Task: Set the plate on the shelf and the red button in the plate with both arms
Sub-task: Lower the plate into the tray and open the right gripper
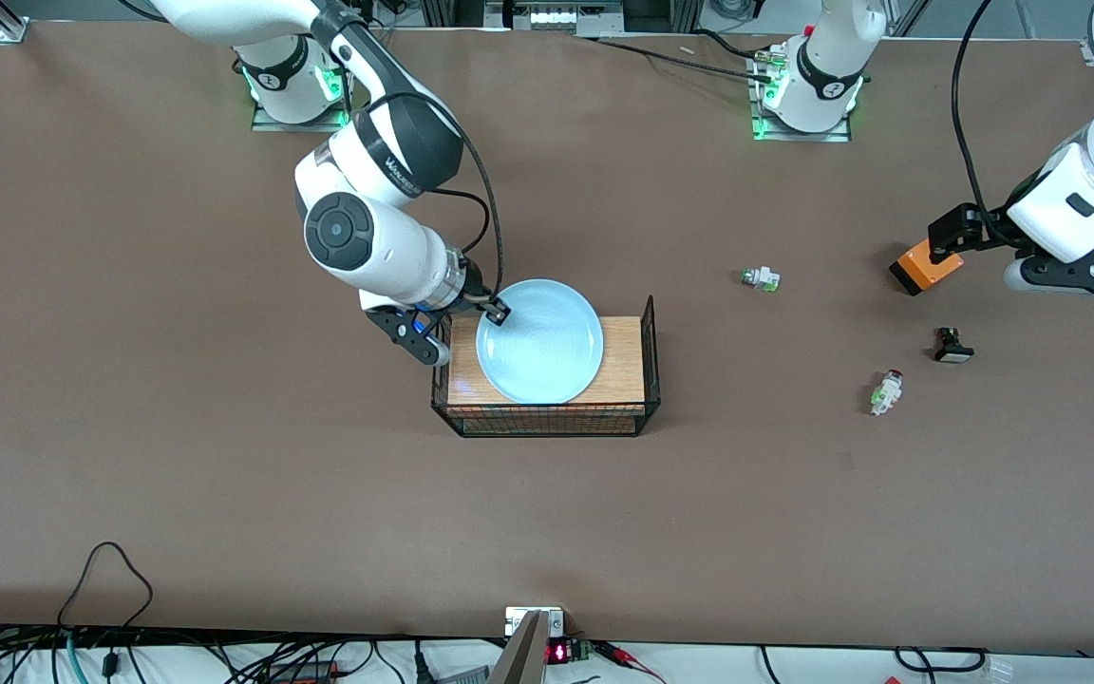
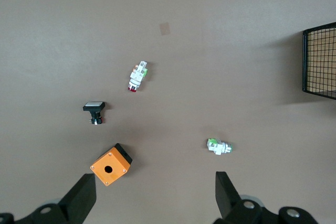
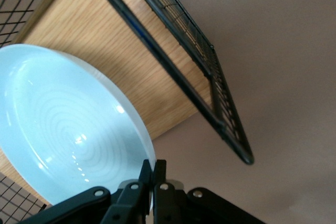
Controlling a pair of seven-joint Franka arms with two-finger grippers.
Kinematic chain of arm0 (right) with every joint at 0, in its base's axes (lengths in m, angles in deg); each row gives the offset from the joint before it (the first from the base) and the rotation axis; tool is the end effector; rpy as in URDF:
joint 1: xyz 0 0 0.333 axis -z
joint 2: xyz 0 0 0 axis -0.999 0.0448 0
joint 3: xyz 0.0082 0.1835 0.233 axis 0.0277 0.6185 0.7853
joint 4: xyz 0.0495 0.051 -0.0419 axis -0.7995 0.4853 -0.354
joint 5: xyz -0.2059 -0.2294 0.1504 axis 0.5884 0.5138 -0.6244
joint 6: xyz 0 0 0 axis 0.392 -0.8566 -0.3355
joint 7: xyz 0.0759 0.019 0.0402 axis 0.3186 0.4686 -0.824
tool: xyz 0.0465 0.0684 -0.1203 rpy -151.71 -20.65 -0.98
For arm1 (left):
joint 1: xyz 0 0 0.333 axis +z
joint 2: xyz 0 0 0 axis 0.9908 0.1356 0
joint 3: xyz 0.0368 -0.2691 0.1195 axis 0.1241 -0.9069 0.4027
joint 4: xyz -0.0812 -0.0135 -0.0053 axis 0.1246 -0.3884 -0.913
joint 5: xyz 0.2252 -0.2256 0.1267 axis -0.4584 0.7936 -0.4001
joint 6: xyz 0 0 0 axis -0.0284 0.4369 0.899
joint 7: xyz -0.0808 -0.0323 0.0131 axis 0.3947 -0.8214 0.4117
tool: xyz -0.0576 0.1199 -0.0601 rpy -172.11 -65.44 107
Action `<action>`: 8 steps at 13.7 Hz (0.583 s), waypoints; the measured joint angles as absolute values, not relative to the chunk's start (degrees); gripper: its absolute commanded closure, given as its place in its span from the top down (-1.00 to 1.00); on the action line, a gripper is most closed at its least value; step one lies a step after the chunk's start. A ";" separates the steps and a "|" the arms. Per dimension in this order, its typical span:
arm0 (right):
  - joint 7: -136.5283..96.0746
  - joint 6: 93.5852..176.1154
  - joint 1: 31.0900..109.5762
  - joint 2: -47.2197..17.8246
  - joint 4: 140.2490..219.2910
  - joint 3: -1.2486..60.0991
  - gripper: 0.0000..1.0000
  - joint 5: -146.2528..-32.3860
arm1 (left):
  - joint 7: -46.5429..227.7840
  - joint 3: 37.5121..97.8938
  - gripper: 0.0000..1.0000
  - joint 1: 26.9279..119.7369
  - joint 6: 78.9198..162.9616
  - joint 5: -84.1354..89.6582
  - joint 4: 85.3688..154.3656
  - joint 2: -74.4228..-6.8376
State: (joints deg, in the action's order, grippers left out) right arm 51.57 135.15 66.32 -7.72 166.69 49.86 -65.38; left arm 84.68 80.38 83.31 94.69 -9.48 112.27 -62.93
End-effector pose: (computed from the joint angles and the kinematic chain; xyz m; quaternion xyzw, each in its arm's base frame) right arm 0.5224 0.3780 0.3414 -0.9312 0.3238 0.1294 0.1061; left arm 0.5138 -0.0307 0.5239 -0.9982 0.0359 0.0389 0.0273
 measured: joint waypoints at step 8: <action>51.32 135.53 66.25 -7.41 166.96 48.92 1.00 -65.04 | 84.69 80.39 1.00 83.39 93.49 -9.48 112.28 -62.44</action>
State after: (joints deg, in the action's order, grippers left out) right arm 51.32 135.53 66.25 -7.41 166.96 48.92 -65.04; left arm 84.69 80.39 83.39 93.49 -9.48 112.28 -62.44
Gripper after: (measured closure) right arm 0.471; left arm 0.000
